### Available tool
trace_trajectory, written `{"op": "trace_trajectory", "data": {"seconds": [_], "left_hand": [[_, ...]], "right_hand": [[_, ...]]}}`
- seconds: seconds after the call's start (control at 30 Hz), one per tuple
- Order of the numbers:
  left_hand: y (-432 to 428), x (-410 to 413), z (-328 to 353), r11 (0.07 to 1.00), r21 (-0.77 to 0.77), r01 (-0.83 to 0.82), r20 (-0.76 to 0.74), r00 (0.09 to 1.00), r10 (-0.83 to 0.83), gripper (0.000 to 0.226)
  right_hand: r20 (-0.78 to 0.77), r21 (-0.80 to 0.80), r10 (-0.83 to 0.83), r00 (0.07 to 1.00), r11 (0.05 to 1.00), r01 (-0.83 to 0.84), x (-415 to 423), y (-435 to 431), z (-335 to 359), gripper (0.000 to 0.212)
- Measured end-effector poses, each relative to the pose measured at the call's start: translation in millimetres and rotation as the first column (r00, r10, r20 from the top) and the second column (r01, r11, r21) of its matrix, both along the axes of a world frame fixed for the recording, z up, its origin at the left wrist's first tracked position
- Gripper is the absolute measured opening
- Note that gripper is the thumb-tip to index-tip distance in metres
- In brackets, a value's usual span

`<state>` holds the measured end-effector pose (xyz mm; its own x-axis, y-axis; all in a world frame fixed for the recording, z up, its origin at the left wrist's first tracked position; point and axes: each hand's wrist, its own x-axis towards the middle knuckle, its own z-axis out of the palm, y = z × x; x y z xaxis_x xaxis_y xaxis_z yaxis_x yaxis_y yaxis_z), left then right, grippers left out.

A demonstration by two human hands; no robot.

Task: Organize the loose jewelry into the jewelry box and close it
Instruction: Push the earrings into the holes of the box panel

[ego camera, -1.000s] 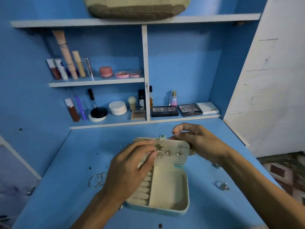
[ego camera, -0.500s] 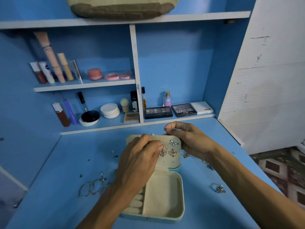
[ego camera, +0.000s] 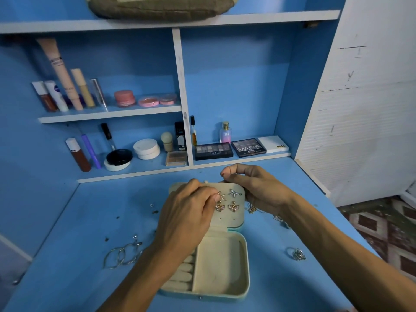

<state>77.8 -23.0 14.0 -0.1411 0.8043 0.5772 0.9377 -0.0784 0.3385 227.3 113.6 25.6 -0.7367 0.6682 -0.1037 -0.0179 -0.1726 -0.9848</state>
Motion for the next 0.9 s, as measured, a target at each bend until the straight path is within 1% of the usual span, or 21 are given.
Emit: {"op": "trace_trajectory", "data": {"seconds": [0.13,0.3,0.37,0.47,0.6,0.73,0.83,0.9], "left_hand": [[-2,1,1,0.999,-0.046,-0.004,0.058,0.998,0.007,0.018],[-1,1,1,1.0,-0.025,-0.019,0.08,0.997,0.021,0.014],[0,3,2,0.999,0.007,-0.034,0.053,0.998,0.033,0.016],[2,3,0,0.994,0.092,-0.063,-0.025,0.998,0.066,0.022],[0,3,-3,0.972,0.218,-0.084,-0.12,0.986,0.112,0.021],[-3,2,-4,0.955,0.278,-0.103,-0.173,0.973,0.155,0.022],[-6,1,-8,0.961,0.276,-0.029,-0.208,0.974,0.089,0.026],[-9,-1,-12,0.96,0.277,0.034,-0.222,0.975,0.03,0.024]], "right_hand": [[-0.009,-0.007,-0.003,1.0,1.0,0.003,-1,1,-1,0.006],[-0.014,-0.022,0.006,1.0,1.0,-0.006,-1,0,0,0.007],[-0.009,-0.02,0.006,1.0,1.0,-0.006,-1,0,0,0.006],[0.0,-0.011,0.01,1.0,1.0,-0.01,0,0,1,0.006],[0.001,0.011,0.048,0.999,0.999,-0.048,3,-1,2,0.008],[0.014,0.05,0.08,0.997,0.996,-0.08,7,-5,5,0.01],[0.024,0.057,0.118,0.993,0.991,-0.12,11,-10,7,0.012],[0.045,0.076,0.157,0.987,0.984,-0.16,14,-13,9,0.012]]}}
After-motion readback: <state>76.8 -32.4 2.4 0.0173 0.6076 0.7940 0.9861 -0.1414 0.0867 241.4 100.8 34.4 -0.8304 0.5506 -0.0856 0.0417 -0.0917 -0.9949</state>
